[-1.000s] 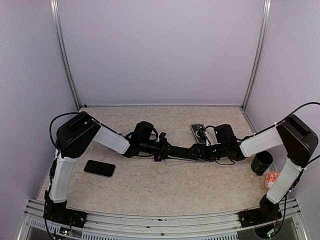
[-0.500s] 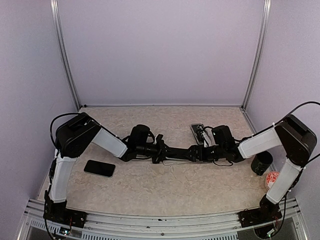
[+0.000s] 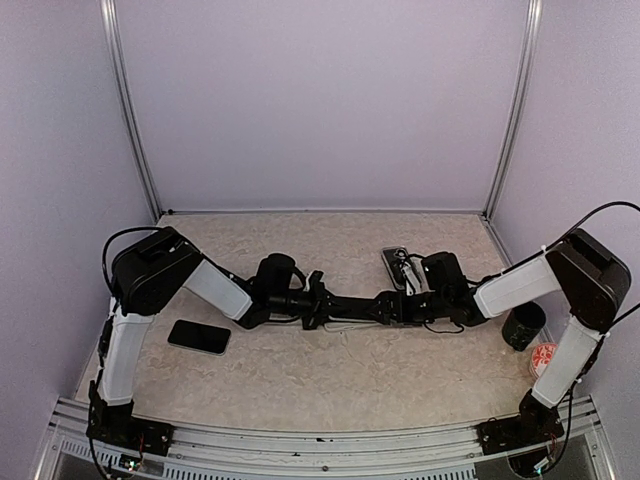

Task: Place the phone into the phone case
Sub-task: Install the phone on the phone case.

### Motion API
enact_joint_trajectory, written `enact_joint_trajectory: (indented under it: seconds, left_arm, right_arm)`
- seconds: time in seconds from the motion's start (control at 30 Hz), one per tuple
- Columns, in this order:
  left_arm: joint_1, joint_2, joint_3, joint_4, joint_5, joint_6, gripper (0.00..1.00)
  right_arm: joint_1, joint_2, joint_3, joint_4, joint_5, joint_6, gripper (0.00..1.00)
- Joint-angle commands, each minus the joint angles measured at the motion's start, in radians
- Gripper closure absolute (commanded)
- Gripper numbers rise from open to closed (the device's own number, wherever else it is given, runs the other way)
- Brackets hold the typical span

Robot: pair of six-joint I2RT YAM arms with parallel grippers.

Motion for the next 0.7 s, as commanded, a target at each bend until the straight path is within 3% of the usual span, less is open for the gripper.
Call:
enact_joint_trajectory:
  seconds: [0.0, 0.67]
  left_arm:
    - [-0.003, 0.023, -0.038, 0.035, -0.015, -0.013, 1.00]
    - [0.006, -0.020, -0.113, 0.239, 0.026, -0.029, 1.00]
  right_arm:
    - [0.061, 0.008, 0.012, -0.017, -0.124, -0.003, 0.00]
    - [-0.079, -0.118, -0.026, -0.103, -0.141, -0.051, 0.01]
